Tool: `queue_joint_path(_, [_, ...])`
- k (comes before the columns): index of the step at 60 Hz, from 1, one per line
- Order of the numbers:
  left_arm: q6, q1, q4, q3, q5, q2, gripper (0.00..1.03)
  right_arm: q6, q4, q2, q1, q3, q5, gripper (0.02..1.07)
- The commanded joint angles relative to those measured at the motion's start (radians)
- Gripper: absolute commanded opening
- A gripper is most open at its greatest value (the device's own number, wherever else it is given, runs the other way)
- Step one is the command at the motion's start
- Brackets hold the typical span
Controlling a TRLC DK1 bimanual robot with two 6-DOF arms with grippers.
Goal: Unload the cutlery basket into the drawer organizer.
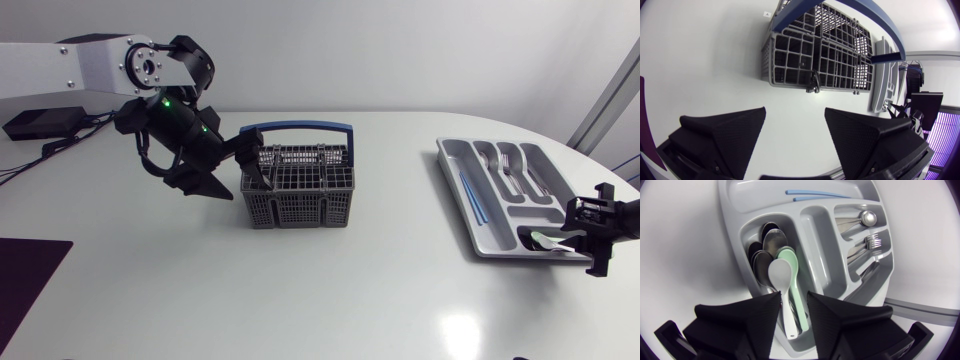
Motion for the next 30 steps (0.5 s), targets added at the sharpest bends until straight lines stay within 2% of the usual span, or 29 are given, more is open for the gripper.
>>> queue_joint_path(1, [0.016, -0.012, 0.007, 0.010, -0.006, 0.027, 0.83, -0.018, 0.005, -0.051, 0.002, -0.015, 0.001, 0.74])
queue_joint_path(9, [0.009, -0.018, 0.022, 0.013, -0.014, 0.032, 0.82, 0.019, -0.002, -0.111, 0.030, -0.032, -0.006, 0.89])
queue_joint_path(15, [-0.004, -0.024, 0.031, 0.030, -0.025, 0.036, 0.82, 0.055, -0.008, -0.165, 0.062, -0.058, -0.023, 0.91])
queue_joint_path(19, [-0.023, -0.023, 0.056, 0.030, -0.029, 0.035, 0.75, 0.091, -0.012, -0.200, 0.087, -0.071, -0.034, 0.91])
queue_joint_path(26, [-0.043, -0.020, 0.077, 0.041, -0.029, 0.035, 0.72, 0.163, -0.032, -0.266, 0.142, -0.094, -0.043, 0.92])
queue_joint_path(30, [-0.061, -0.018, 0.096, 0.045, -0.029, 0.033, 0.65, 0.221, -0.061, -0.311, 0.188, -0.105, -0.049, 0.92])
